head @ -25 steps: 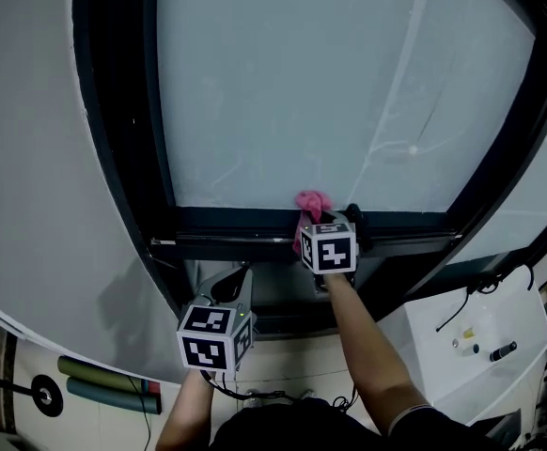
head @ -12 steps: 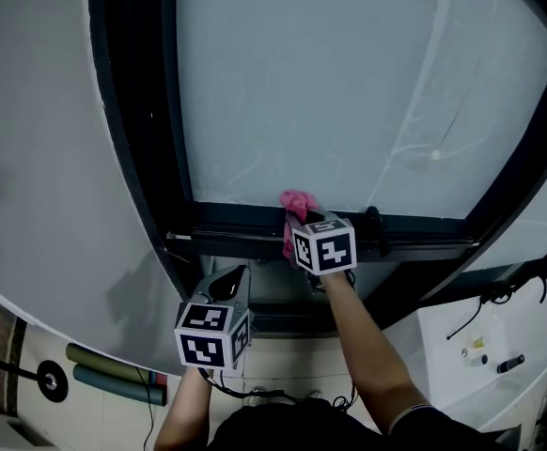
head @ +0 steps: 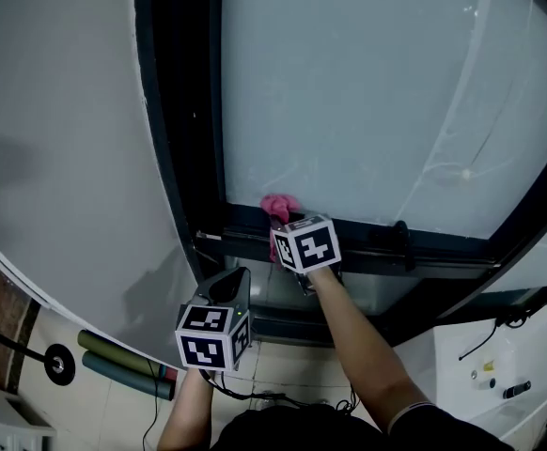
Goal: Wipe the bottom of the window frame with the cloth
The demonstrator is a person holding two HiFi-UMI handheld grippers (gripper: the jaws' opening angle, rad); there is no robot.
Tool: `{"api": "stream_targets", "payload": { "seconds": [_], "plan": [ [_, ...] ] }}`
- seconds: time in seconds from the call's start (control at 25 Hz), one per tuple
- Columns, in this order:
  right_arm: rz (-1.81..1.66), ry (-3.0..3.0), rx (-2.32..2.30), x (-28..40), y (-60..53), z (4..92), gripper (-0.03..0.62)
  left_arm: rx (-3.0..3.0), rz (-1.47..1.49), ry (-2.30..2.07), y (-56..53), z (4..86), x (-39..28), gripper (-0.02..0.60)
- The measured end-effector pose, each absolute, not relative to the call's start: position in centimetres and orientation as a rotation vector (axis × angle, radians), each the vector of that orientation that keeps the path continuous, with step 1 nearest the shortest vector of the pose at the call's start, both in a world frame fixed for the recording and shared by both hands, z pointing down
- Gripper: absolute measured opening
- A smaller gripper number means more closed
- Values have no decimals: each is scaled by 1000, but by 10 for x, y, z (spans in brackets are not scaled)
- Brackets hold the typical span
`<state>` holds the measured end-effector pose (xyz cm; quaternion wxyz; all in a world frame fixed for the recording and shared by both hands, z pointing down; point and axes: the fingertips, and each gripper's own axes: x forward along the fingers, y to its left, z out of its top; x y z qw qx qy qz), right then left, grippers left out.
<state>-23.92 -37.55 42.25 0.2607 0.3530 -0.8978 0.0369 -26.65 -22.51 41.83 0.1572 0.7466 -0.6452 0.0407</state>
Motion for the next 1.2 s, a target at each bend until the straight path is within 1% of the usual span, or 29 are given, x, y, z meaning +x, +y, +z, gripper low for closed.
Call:
{"api": "stream_targets", "payload": {
  "seconds": [0.44,0.76,0.92,1.04,1.2],
  "plan": [
    [132,-2483,756,-315,-357,425,72,2042,97,-1935,-206,421,-301,6],
    [198,-2522,672,-337,-350,426,72,1988,77,-1992,-189,420,-321,6],
    [340,-2678,623,-325,-343,406,72,2020,88,-1958,-193,419,-312,6],
    [272,-2786,632,-296,-333,376,72,2078,82,-1909,-209,415,-296,6],
    [206,-2880,683,-243,-321,342,72,2196,81,-1848,-230,397,-254,6]
  ]
}}
